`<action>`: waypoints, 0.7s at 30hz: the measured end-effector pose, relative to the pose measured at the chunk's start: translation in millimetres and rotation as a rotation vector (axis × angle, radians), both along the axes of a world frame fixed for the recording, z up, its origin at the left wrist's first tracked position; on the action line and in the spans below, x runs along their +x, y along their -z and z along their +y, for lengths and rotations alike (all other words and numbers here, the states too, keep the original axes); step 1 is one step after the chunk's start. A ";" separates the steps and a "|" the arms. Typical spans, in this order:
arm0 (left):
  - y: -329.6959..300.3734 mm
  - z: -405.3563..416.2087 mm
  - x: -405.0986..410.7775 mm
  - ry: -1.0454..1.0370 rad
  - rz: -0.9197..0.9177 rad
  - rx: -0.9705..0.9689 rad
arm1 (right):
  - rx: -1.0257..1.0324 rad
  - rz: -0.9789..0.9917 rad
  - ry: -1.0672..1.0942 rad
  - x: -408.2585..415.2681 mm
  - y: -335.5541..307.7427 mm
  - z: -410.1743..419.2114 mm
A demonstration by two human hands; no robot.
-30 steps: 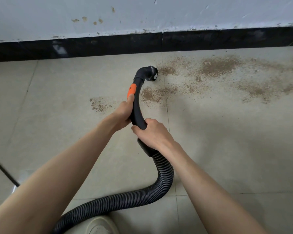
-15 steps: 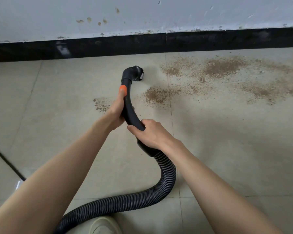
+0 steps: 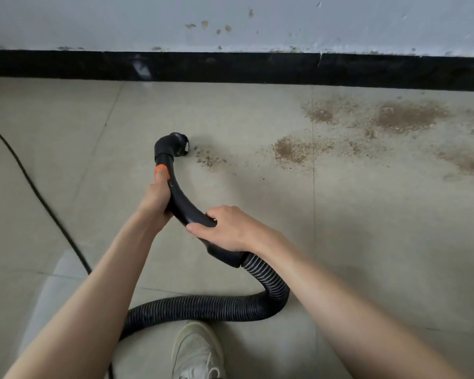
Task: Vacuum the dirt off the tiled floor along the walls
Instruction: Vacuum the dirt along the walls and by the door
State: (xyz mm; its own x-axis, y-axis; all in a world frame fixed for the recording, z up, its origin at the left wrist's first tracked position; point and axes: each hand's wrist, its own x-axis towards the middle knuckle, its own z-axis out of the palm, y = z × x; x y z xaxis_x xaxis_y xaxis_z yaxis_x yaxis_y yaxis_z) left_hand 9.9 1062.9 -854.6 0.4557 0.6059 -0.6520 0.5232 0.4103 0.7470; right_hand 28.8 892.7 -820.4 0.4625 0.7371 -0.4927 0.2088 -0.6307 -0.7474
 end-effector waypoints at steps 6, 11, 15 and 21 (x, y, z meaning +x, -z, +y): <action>-26.8 23.8 12.7 0.003 -0.013 0.174 | 0.144 0.011 0.109 2.8 -6.8 21.5; -52.0 43.1 34.2 0.135 0.075 0.404 | 0.306 0.113 0.258 -5.0 -4.2 46.3; -50.7 47.6 34.8 0.274 0.174 0.518 | 0.350 0.195 0.308 -21.7 5.3 55.1; -11.7 32.4 -1.3 0.278 0.144 0.305 | 0.188 0.174 0.180 -41.9 22.8 38.3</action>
